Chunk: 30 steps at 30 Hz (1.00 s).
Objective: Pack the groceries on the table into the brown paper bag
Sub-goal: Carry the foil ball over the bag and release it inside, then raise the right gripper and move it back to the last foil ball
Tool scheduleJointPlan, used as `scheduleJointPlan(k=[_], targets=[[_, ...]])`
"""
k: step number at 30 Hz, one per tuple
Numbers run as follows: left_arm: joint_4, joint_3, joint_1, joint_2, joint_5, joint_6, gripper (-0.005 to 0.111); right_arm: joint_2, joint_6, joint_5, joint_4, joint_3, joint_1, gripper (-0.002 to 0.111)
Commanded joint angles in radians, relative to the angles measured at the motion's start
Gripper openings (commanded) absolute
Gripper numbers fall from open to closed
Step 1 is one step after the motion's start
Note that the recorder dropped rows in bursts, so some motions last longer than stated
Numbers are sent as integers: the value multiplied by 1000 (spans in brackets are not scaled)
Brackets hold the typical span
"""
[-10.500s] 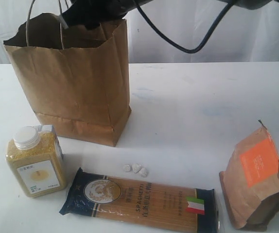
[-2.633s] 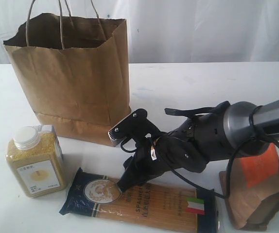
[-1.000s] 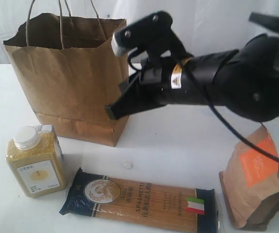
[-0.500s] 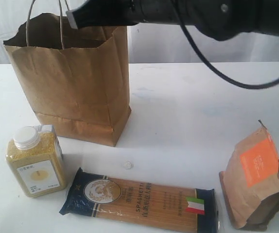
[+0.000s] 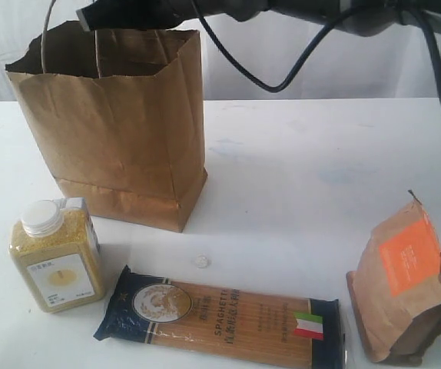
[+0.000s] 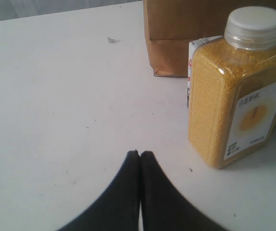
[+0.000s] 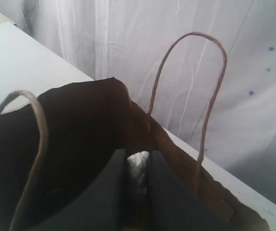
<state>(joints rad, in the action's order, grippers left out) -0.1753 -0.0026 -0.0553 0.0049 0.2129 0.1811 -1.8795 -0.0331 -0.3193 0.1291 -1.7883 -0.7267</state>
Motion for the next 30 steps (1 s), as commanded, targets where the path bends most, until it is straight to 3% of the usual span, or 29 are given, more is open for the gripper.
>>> scheduleJointPlan(k=[1, 2, 4, 17, 30], targets=[[-1, 3, 4, -5, -3, 1, 0, 1, 1, -23, 0, -18, 10, 32], [-1, 3, 4, -5, -3, 1, 0, 1, 1, -35, 0, -18, 10, 48], [-1, 3, 4, -5, -3, 1, 0, 5, 1, -41, 0, -18, 10, 56], [-1, 3, 4, -5, -3, 1, 0, 228, 33, -278, 3, 62, 10, 49], [-1, 3, 4, -5, -3, 1, 0, 514, 2, -263, -28, 538, 10, 49]])
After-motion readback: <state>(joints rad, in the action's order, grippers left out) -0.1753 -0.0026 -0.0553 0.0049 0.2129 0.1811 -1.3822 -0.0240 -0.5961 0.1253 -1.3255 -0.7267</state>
